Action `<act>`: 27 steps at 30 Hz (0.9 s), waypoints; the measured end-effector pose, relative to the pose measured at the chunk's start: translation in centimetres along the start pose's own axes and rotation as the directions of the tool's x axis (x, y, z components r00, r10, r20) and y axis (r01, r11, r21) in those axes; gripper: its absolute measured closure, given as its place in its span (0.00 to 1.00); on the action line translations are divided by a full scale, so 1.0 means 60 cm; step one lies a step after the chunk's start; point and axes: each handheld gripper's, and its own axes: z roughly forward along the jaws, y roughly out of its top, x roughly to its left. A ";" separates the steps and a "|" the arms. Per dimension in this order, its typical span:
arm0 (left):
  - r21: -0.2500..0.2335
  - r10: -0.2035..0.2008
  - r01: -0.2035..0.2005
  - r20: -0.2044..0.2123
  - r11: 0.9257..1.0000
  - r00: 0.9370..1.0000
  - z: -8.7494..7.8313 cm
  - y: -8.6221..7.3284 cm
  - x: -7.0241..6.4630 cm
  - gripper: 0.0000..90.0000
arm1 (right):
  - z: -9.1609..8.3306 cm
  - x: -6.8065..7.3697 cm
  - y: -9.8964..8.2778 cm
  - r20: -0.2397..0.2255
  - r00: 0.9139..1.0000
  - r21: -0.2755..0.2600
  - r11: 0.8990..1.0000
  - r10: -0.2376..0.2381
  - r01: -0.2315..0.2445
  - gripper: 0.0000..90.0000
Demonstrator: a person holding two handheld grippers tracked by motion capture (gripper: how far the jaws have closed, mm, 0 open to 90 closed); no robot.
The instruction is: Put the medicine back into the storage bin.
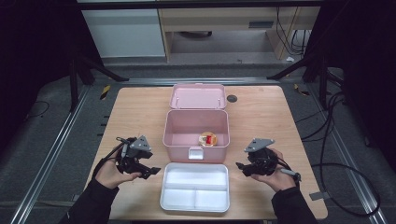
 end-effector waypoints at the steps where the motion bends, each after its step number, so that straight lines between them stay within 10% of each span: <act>1: 0.006 0.008 -0.008 0.003 1.000 1.000 0.005 0.000 -0.001 0.37 | 0.000 0.002 0.002 -0.005 1.000 0.003 1.000 -0.009 0.009 0.40; 15: 0.087 0.134 -0.141 0.083 0.986 0.988 0.049 0.004 -0.035 0.47 | 0.006 0.051 0.021 -0.158 0.975 0.032 0.986 -0.158 0.165 0.56; 27: 0.187 0.249 -0.276 0.153 0.943 0.956 0.099 0.014 -0.075 0.59 | 0.030 0.102 0.037 -0.296 0.923 0.097 0.954 -0.245 0.284 0.75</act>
